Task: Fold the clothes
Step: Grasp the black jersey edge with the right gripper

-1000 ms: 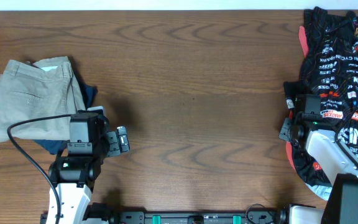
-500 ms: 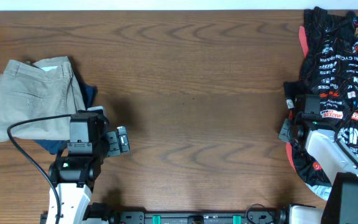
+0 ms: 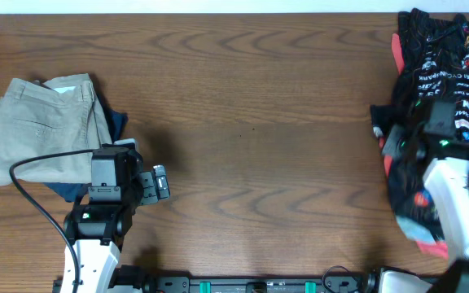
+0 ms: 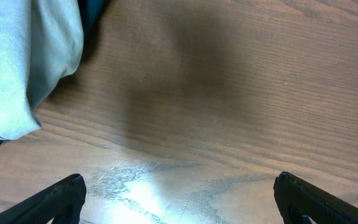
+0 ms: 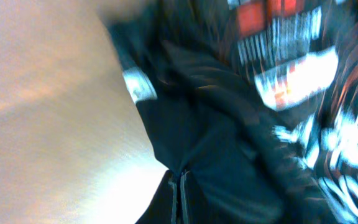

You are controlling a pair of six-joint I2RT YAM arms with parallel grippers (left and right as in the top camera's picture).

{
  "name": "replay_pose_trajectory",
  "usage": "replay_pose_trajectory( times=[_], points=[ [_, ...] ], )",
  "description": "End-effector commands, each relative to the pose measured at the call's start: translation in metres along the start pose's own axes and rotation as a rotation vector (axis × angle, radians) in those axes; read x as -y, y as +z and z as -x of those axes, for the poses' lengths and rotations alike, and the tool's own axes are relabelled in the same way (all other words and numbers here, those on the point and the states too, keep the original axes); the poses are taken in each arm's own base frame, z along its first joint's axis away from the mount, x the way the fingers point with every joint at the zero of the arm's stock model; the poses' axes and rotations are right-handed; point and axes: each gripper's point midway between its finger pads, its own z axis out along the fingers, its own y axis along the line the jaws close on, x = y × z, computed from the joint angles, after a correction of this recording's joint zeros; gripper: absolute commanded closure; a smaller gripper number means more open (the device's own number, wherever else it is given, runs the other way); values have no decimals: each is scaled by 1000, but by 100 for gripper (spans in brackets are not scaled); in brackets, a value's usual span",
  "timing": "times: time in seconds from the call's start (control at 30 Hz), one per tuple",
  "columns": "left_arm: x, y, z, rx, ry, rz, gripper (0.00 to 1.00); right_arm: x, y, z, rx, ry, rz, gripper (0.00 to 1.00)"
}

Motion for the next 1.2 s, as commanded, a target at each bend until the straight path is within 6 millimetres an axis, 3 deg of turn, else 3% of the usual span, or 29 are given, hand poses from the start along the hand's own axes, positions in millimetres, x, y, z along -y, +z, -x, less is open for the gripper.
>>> replay_pose_trajectory(
  times=[0.0, 0.3, 0.4, 0.53, 0.73, 0.8, 0.83, 1.07, 1.17],
  points=[
    [1, -4, 7, 17, -9, -3, 2, -29, -22, 23, 52, -58, 169, 99],
    [1, -4, 7, 17, -9, -3, 2, -28, -22, 13, 9, -79, 173, 99],
    [1, -4, 7, 17, -9, -3, 2, -18, -19, 4, -28, -78, 120, 99],
    [1, -4, 7, 17, -9, -3, 2, -4, -12, -3, -55, -80, 38, 87],
    [1, -4, 7, 17, -9, -3, 2, -1, -4, -9, -84, -81, 20, 94],
    [1, -4, 7, 17, -9, -3, 2, -1, -2, -10, -92, -82, 16, 87],
    [1, -4, 7, 17, -9, -3, 2, -1, -1, -11, -98, -82, 16, 72],
    [1, -4, 7, 17, -9, -3, 2, 4, 18, -32, -198, -80, -9, 61],
    [1, -4, 7, 17, -9, -3, 2, 15, 30, -42, -244, -76, -75, 60]
  ],
)
